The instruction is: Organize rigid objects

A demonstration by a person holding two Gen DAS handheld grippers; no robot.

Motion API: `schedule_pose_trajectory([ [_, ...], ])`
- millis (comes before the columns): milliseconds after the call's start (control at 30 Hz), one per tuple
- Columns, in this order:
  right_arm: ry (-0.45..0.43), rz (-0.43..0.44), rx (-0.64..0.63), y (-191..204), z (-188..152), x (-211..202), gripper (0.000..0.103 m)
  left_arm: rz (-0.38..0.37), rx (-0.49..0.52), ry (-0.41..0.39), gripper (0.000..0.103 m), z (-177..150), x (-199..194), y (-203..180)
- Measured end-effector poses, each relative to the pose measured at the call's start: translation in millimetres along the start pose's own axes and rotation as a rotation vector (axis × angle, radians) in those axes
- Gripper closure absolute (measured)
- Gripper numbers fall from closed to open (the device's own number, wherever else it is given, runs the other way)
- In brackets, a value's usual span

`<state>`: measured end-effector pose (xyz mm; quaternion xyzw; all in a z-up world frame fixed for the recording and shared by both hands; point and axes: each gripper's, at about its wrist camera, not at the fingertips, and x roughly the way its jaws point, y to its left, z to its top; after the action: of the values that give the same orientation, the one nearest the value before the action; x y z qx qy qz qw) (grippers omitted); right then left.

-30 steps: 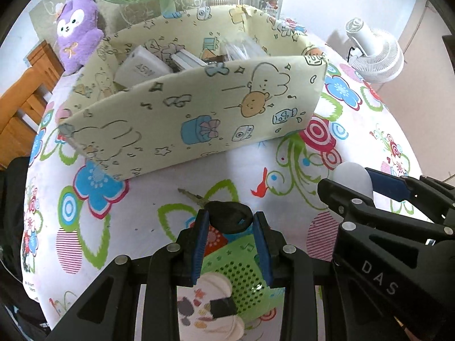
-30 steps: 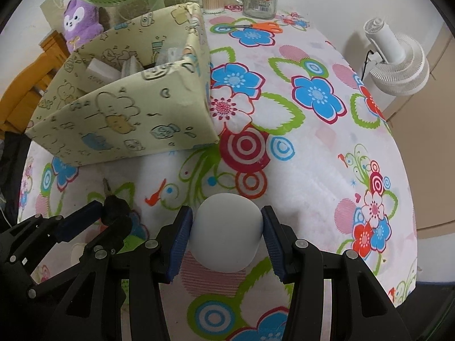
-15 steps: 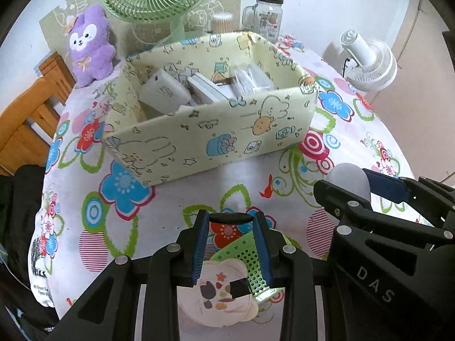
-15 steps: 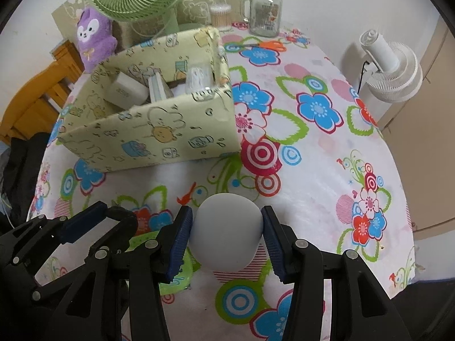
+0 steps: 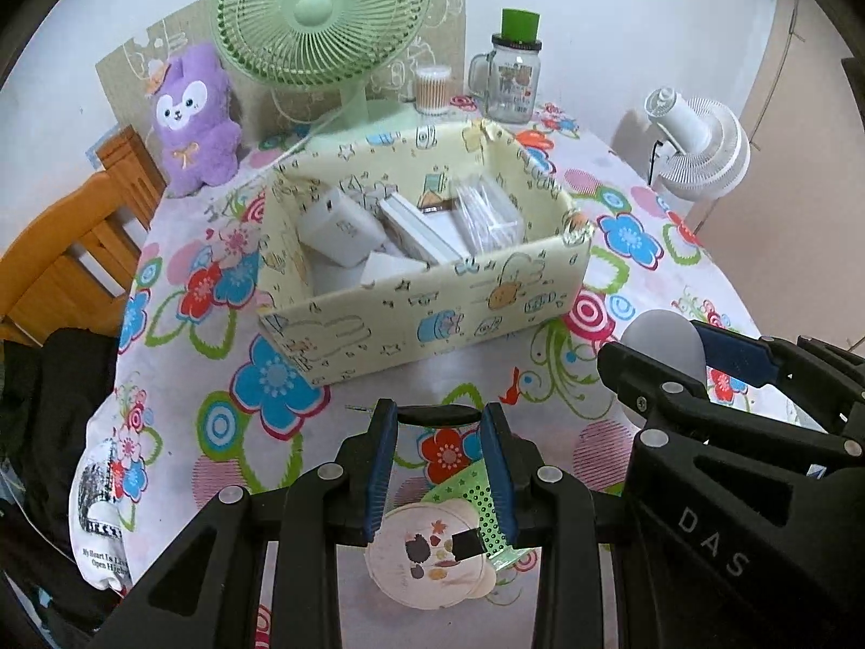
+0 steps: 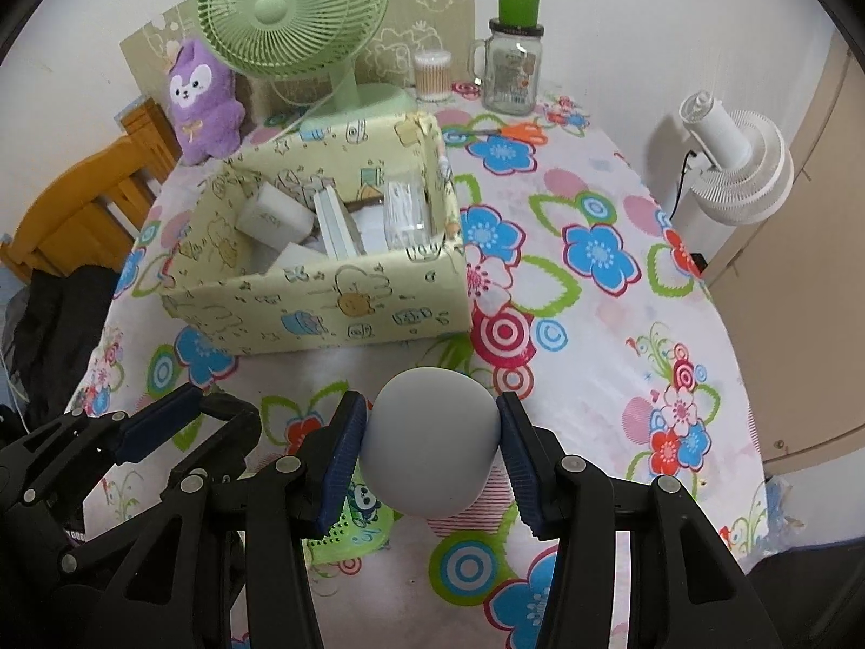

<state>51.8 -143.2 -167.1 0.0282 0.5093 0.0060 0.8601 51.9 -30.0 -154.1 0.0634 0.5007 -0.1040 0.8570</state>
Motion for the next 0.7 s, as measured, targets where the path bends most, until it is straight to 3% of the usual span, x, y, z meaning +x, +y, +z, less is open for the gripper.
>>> schedule_pose_trajectory([
  [700, -0.06, 0.014, -0.023, 5, 34, -38, 0.05, 0.039, -0.026, -0.075, 0.071, 30, -37, 4],
])
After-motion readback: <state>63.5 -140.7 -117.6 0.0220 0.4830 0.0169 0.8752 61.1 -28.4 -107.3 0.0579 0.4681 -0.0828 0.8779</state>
